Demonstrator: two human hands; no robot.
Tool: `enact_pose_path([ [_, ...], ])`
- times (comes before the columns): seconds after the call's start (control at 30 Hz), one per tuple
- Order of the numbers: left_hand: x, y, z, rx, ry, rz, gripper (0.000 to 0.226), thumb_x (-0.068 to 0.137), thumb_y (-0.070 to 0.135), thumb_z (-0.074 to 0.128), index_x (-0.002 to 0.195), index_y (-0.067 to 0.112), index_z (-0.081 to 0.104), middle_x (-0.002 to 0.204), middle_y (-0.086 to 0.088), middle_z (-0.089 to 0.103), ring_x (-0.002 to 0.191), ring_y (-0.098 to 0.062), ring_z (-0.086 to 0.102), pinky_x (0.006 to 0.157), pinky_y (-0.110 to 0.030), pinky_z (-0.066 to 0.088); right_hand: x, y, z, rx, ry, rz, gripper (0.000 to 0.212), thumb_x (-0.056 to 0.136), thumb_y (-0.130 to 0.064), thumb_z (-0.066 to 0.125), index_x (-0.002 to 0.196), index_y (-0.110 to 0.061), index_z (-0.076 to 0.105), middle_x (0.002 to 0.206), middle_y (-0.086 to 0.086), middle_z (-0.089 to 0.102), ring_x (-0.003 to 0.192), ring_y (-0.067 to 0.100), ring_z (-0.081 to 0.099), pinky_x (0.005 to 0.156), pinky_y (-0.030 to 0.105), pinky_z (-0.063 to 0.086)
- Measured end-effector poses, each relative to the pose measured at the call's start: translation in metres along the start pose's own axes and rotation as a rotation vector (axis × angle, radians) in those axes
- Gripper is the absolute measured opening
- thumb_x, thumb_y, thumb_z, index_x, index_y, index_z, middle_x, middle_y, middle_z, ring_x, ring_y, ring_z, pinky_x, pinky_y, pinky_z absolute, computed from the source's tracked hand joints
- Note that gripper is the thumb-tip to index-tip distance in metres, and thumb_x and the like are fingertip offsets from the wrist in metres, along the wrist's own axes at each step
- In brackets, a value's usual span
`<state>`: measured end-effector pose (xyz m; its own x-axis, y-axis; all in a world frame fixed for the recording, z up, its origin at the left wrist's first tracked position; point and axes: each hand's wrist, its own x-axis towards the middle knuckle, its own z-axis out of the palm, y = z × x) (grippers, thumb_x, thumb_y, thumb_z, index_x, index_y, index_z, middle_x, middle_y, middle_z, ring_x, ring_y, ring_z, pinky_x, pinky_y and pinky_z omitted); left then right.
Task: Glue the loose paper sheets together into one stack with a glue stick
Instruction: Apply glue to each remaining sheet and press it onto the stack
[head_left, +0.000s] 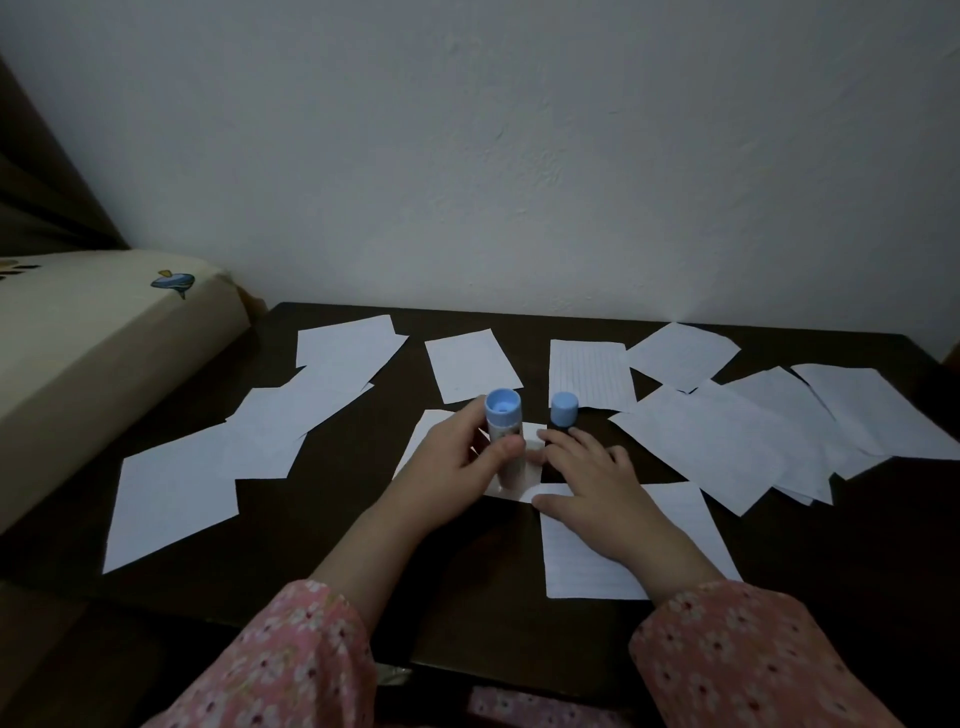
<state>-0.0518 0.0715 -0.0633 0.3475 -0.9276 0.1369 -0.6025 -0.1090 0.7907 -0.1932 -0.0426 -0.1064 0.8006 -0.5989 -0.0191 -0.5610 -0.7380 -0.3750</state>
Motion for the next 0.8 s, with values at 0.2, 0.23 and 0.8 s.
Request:
enact_pose_path([
  [0.2, 0.0014, 0.0045, 0.0062, 0.041, -0.033, 0.032, 0.027, 0.095, 0.041, 0.05, 0.12, 0.042, 0.041, 0.105, 0.022, 0.054, 0.094, -0.002, 0.055, 0.074, -0.014, 0.042, -0.0031, -0.0038, -0.0066, 0.033, -0.009, 0.022, 0.054, 0.094, -0.034, 0.05, 0.144, -0.035, 0.03, 0.159, -0.013, 0.015, 0.147, 0.013, 0.003, 0.118, 0.046, 0.004],
  [0.23, 0.0014, 0.0049, 0.0069, 0.043, -0.031, 0.037, 0.025, 0.095, 0.041, 0.05, 0.118, 0.042, 0.041, 0.104, 0.022, 0.054, 0.093, -0.001, 0.055, 0.073, -0.013, 0.042, -0.0043, -0.0044, -0.0079, 0.039, -0.01, 0.027, 0.055, 0.094, -0.033, 0.05, 0.145, -0.035, 0.03, 0.159, -0.012, 0.015, 0.147, 0.013, 0.003, 0.118, 0.045, 0.004],
  [0.8, 0.0041, 0.0019, -0.0003, 0.089, -0.059, -0.044, 0.021, 0.096, 0.038, 0.05, 0.114, 0.04, 0.04, 0.094, 0.025, 0.049, 0.089, 0.002, 0.051, 0.071, -0.011, 0.04, 0.0007, -0.0086, 0.0001, 0.056, 0.033, 0.044, 0.047, 0.09, -0.039, 0.057, 0.135, -0.037, 0.042, 0.157, -0.015, 0.018, 0.146, 0.013, 0.006, 0.118, 0.051, 0.009],
])
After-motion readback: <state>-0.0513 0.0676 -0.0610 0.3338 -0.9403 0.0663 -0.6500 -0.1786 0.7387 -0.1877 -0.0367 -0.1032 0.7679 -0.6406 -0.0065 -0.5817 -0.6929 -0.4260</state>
